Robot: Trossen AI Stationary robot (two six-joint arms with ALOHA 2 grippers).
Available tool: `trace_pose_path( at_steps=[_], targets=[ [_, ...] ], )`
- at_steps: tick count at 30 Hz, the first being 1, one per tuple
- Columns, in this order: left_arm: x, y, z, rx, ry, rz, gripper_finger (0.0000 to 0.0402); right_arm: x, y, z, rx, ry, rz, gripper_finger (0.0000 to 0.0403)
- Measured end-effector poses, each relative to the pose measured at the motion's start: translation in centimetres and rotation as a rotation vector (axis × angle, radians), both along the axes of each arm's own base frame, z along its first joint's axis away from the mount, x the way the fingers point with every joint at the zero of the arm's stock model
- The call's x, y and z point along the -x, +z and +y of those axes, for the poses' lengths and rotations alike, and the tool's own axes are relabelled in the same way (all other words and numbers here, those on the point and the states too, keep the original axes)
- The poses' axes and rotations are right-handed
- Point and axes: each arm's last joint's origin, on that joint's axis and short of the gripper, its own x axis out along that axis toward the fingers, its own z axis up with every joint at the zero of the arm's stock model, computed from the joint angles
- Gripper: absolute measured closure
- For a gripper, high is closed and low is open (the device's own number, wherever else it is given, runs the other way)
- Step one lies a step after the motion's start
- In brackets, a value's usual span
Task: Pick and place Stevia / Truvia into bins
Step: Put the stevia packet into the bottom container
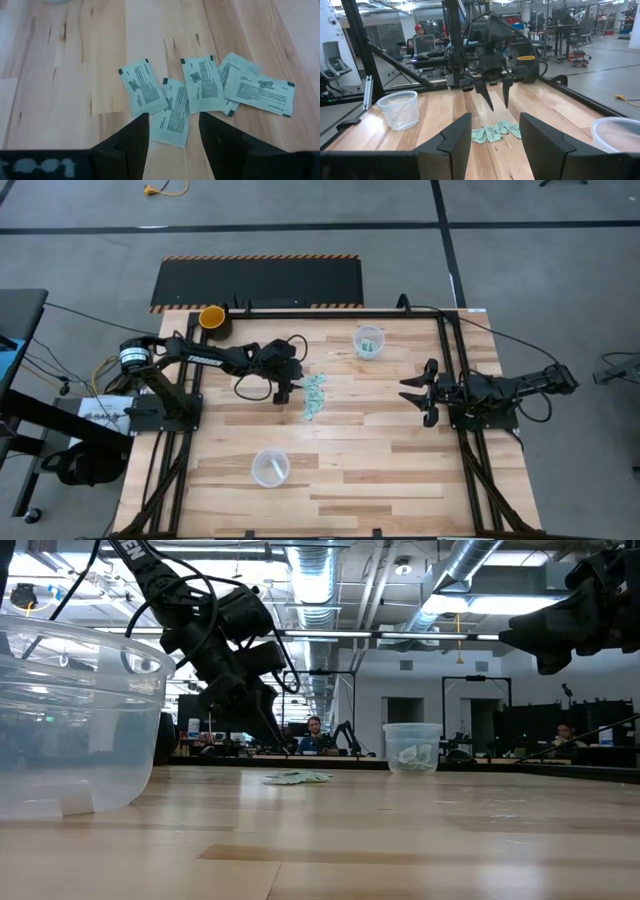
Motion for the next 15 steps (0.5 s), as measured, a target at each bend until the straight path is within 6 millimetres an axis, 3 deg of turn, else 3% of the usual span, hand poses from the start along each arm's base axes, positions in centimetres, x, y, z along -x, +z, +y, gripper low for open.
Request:
trace_pose_path(
  at_steps=[15],
  targets=[
    [-1.3,-2.0,-0.6,0.037,-0.013,0.025,0.0239,0.0,0.0,0.0,0.0,0.0,0.0,0.0243]
  ],
)
